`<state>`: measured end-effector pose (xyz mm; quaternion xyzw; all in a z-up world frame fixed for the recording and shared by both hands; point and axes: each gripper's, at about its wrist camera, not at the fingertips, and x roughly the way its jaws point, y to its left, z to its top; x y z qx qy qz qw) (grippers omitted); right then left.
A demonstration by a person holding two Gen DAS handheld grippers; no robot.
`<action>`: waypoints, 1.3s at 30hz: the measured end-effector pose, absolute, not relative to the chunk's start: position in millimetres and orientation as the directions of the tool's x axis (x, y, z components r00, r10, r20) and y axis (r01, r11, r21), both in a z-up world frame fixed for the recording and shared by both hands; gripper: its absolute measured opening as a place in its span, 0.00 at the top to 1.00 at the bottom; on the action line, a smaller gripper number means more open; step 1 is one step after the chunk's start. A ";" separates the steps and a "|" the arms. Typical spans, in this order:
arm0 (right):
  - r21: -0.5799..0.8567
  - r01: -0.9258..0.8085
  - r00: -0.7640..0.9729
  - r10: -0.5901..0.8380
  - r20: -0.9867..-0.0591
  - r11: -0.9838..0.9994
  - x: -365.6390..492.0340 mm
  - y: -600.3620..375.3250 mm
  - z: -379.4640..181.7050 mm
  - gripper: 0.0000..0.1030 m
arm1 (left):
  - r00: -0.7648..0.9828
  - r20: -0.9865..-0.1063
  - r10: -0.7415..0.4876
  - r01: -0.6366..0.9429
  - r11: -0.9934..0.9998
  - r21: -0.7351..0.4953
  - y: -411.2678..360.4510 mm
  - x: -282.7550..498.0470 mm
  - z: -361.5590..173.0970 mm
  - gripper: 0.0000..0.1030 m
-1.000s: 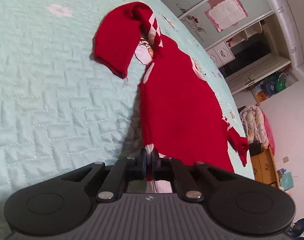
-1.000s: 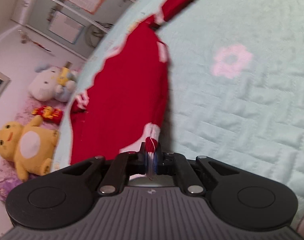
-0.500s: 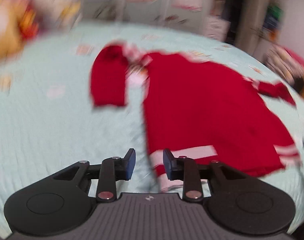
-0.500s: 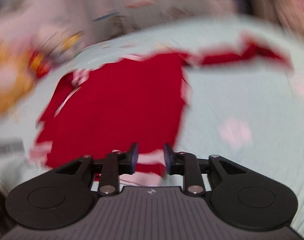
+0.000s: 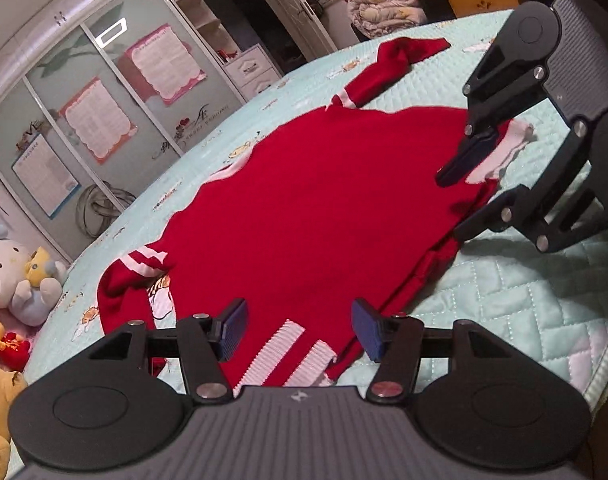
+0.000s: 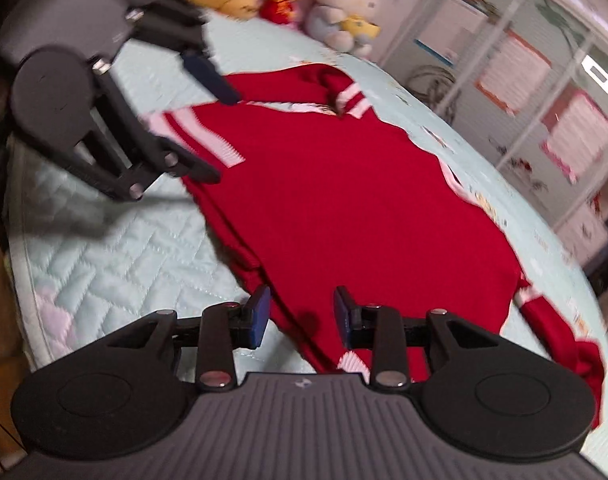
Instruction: Fold clothes
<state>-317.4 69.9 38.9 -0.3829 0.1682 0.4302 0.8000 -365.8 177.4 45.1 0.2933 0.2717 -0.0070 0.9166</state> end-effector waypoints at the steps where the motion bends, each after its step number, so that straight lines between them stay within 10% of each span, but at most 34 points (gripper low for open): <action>1: -0.485 -0.816 0.573 0.553 -0.605 0.315 -318.3 72.2 36.6 0.66 | 0.849 -0.508 0.147 0.176 0.827 0.533 177.5 -364.3 43.9 0.41; 13: -0.563 -0.770 0.621 0.556 -0.552 0.302 -318.3 82.4 32.3 0.60 | 0.845 -0.525 0.100 0.241 0.805 0.542 159.6 -363.0 38.4 0.37; 18: -0.566 -0.758 0.635 0.566 -0.526 0.323 -316.9 83.6 34.4 0.87 | 0.850 -0.518 0.093 0.255 0.789 0.559 153.0 -358.1 35.7 0.37; 24: -0.513 -0.769 0.630 0.590 -0.505 0.381 -313.5 81.0 45.8 0.90 | 0.855 -0.501 0.134 0.207 0.797 0.567 157.7 -341.0 36.5 0.37; 26: -0.520 -0.763 0.636 0.587 -0.501 0.384 -314.0 80.9 44.3 0.90 | 0.844 -0.514 0.154 0.202 0.797 0.569 160.6 -334.8 32.7 0.45; 28: -0.523 -0.763 0.637 0.580 -0.509 0.379 -313.5 81.2 40.8 0.89 | 0.822 -0.555 0.125 0.221 0.829 0.514 168.4 -330.5 32.9 0.96; 35: -0.554 -0.760 0.639 0.544 -0.544 0.339 -313.2 81.7 26.7 0.80 | 0.839 -0.536 0.097 0.215 0.845 0.490 170.4 -333.8 41.7 0.96; 37: -0.517 -0.776 0.625 0.540 -0.563 0.360 -308.9 79.2 30.8 1.00 | 0.842 -0.532 0.089 0.220 0.844 0.489 170.1 -336.6 44.4 0.97; 39: -0.477 -0.800 0.598 0.538 -0.594 0.363 -307.8 75.5 35.4 1.00 | 0.834 -0.547 0.068 0.247 0.841 0.482 169.5 -343.0 44.8 0.98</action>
